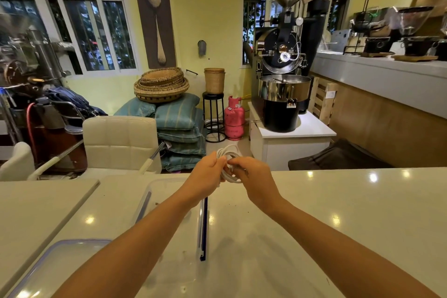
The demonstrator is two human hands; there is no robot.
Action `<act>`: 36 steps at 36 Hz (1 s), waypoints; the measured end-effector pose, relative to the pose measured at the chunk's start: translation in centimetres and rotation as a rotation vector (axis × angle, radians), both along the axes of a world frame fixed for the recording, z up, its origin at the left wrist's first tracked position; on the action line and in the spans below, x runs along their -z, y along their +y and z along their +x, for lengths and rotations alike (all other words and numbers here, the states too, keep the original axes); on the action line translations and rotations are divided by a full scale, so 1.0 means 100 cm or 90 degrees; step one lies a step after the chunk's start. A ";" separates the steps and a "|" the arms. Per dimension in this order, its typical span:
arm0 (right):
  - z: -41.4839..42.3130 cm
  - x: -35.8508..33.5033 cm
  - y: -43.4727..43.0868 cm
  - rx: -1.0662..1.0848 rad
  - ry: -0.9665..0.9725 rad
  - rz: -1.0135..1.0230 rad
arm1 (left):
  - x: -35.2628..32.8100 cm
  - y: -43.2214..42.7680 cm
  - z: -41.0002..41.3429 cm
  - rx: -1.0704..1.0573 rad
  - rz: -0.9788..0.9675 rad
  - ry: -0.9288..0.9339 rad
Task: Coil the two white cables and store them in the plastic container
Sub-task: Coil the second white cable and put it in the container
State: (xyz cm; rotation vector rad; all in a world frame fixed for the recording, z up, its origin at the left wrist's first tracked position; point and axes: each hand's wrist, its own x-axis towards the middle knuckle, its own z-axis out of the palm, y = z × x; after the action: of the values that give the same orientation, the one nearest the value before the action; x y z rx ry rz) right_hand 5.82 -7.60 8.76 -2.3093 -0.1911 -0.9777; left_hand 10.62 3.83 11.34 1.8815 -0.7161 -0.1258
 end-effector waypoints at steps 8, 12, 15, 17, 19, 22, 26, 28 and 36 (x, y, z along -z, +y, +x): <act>-0.002 0.009 -0.003 0.143 -0.101 -0.290 | -0.001 -0.004 0.002 -0.046 -0.001 0.015; -0.003 0.011 -0.004 0.145 -0.170 -0.337 | 0.000 -0.003 0.006 -0.072 0.012 0.013; -0.004 0.016 -0.006 0.116 -0.165 -0.334 | -0.001 -0.002 0.009 -0.090 0.007 0.019; -0.004 0.016 -0.005 0.100 -0.164 -0.311 | 0.000 -0.001 0.011 -0.097 0.004 0.020; -0.006 0.013 -0.003 0.072 -0.155 -0.277 | -0.001 0.000 0.013 -0.102 0.004 0.028; -0.007 0.012 -0.002 0.014 -0.109 -0.216 | -0.001 0.004 0.015 -0.097 0.017 0.027; -0.012 0.008 0.006 -0.049 0.055 0.016 | -0.001 0.012 0.016 -0.073 0.060 -0.009; -0.012 0.009 0.009 -0.071 0.107 0.086 | -0.002 0.019 0.018 -0.044 0.075 -0.001; -0.002 0.009 0.031 -0.111 0.149 0.346 | -0.004 0.044 0.025 0.011 0.068 0.061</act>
State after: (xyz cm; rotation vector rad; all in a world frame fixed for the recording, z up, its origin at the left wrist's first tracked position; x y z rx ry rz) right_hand 5.62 -4.51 7.82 -1.8477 -0.0216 -0.5758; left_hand 13.09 8.26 11.72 1.9578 -0.6711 -0.2672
